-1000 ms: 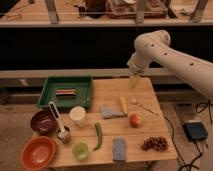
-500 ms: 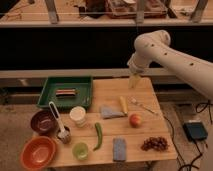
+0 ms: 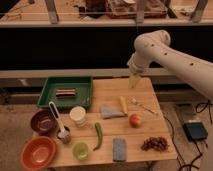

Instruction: Place apple in paper cup

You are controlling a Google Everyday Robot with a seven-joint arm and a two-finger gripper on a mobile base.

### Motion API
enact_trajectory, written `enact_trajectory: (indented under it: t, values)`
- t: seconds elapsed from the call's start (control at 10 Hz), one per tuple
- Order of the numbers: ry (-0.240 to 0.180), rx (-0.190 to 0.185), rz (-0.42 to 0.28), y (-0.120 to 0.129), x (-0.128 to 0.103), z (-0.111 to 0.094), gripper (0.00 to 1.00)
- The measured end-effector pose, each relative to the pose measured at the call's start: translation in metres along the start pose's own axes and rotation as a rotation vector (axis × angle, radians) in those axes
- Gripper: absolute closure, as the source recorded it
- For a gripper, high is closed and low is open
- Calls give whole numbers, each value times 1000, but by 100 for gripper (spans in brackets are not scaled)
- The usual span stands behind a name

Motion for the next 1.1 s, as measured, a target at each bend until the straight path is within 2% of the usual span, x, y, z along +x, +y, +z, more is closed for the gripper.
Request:
enact_trajectory:
  t: [0.7, 0.9, 1.1]
  values:
    - [0, -3, 0, 2, 1, 1, 20]
    - [-7, -28, 20, 21, 8, 10, 20]
    - [-18, -58, 37, 53, 17, 31, 20]
